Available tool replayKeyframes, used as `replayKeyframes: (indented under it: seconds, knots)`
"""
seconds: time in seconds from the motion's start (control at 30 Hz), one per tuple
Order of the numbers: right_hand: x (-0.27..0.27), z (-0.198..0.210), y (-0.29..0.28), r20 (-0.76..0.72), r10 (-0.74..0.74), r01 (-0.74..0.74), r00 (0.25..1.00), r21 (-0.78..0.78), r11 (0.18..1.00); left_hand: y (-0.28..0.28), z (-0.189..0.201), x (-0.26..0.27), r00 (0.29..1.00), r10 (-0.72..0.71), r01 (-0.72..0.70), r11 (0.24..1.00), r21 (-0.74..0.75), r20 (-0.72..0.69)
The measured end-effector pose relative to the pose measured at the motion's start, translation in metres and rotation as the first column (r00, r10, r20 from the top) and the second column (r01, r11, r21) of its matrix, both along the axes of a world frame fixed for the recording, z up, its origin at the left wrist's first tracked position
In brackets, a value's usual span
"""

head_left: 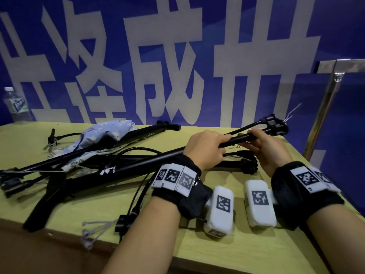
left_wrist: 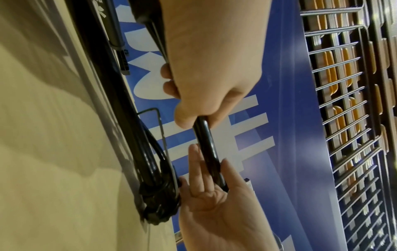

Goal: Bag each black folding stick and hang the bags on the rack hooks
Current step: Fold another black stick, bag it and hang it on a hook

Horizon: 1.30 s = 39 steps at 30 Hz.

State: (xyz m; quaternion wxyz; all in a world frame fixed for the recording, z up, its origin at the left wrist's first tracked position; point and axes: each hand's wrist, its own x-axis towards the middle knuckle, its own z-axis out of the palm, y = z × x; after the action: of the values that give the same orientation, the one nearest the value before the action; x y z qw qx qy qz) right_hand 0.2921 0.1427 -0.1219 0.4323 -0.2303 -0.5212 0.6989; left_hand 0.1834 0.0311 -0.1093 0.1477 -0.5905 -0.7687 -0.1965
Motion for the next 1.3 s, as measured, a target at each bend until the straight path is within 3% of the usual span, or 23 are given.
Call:
replayKeyframes:
  seconds: [0.2,0.3,0.37,0.43,0.53,0.63,0.7,0.8,0.9,0.97,1.0,1.07,1.3]
  knots:
    - [-0.003,-0.003,0.006,-0.055,0.000,0.001,0.998,0.022,1.000,0.003,-0.003,0.000,0.997,-0.059,0.057,0.998,0.039,0.059]
    - [-0.005,0.004,0.005,-0.128,0.008,-0.009,0.992,-0.004,1.000,0.001,0.005,0.008,0.915,-0.226,0.097,0.927,0.362,0.333]
    - [-0.006,0.009,0.005,-0.194,0.019,-0.025,0.981,-0.032,0.999,-0.006,0.015,0.016,0.796,-0.339,0.034,0.852,0.522,0.501]
    - [-0.006,0.012,0.002,-0.203,0.030,-0.042,0.979,-0.055,0.998,-0.016,0.023,0.023,0.605,-0.437,0.012,0.841,0.542,0.665]
    - [-0.005,0.016,-0.004,-0.194,0.010,-0.032,0.981,-0.110,0.993,-0.035,0.023,0.029,0.338,-0.371,0.066,0.926,0.371,0.865]
    - [-0.003,0.030,-0.014,-0.251,-0.038,-0.001,0.967,-0.154,0.988,-0.050,0.015,0.026,0.218,-0.128,0.130,0.986,0.101,0.968]
    - [0.001,0.042,-0.022,-0.270,-0.063,0.016,0.961,-0.171,0.985,-0.057,0.011,0.023,0.147,-0.046,0.104,0.994,0.031,0.988]
    - [0.004,0.055,-0.031,-0.271,-0.089,0.040,0.958,-0.179,0.983,-0.061,0.008,0.022,0.014,-0.095,-0.046,0.994,0.095,0.995]
    - [0.009,0.064,-0.036,-0.283,-0.107,0.052,0.953,-0.194,0.980,-0.067,0.008,0.027,-0.198,-0.305,-0.205,0.942,0.266,0.931]
    - [0.013,0.070,-0.037,-0.312,-0.125,0.058,0.942,-0.215,0.975,-0.071,0.013,0.029,-0.355,-0.491,-0.322,0.863,0.390,0.795]
    - [0.015,0.073,-0.039,-0.333,-0.133,0.059,0.934,-0.223,0.973,-0.073,0.016,0.029,-0.399,-0.577,-0.379,0.811,0.445,0.713]
    - [0.020,0.081,-0.041,-0.381,-0.151,0.062,0.912,-0.236,0.970,-0.075,0.028,0.029,-0.399,-0.705,-0.475,0.706,0.526,0.586]
    - [0.048,0.092,-0.020,-0.459,-0.259,0.079,0.850,-0.376,0.923,-0.084,0.079,0.016,-0.188,-0.905,-0.533,0.421,0.734,0.383]
